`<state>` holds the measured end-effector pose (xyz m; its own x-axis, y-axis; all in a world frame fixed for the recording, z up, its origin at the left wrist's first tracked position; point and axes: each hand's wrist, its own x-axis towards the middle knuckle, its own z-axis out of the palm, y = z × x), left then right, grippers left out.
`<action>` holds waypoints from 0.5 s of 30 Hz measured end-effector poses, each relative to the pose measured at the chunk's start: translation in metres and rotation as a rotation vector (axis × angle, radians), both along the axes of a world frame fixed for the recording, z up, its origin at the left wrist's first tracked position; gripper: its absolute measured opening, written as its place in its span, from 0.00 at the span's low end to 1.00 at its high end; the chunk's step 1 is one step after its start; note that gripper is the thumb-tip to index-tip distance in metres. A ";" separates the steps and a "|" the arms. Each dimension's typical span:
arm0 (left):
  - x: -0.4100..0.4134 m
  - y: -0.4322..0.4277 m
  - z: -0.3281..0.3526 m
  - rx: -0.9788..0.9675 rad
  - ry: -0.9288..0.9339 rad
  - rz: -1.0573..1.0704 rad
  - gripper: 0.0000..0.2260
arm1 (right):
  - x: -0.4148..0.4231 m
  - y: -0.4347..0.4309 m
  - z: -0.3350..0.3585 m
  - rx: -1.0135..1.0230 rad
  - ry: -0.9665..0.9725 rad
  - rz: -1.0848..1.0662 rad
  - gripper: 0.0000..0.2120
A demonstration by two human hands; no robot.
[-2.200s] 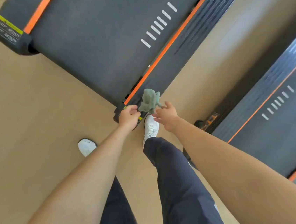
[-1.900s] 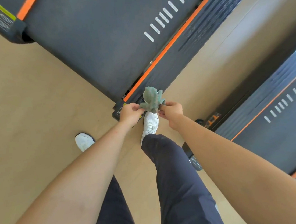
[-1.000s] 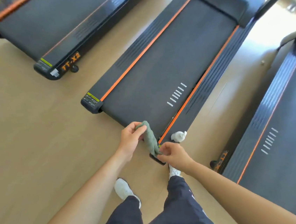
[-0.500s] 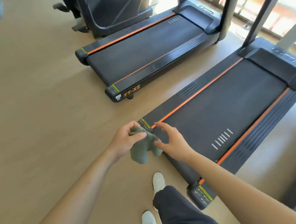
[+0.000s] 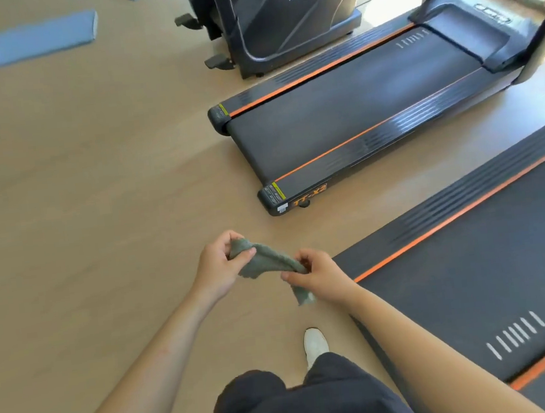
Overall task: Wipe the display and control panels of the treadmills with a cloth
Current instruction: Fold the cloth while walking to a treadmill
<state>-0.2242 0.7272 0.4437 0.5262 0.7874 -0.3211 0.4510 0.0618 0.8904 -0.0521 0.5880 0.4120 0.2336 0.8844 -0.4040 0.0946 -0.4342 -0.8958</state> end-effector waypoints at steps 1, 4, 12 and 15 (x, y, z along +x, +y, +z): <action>0.004 0.016 -0.002 0.014 0.011 0.029 0.06 | 0.006 0.020 0.000 -0.008 0.024 -0.025 0.13; 0.016 0.065 -0.005 0.012 0.010 0.136 0.05 | 0.020 0.085 0.001 -0.036 0.094 -0.118 0.15; 0.040 0.234 -0.038 -0.206 -0.182 0.246 0.09 | 0.040 0.263 -0.017 -0.070 -0.077 -0.302 0.08; 0.045 0.310 -0.051 -0.259 -0.208 0.226 0.11 | 0.045 0.330 -0.019 -0.119 -0.235 -0.314 0.08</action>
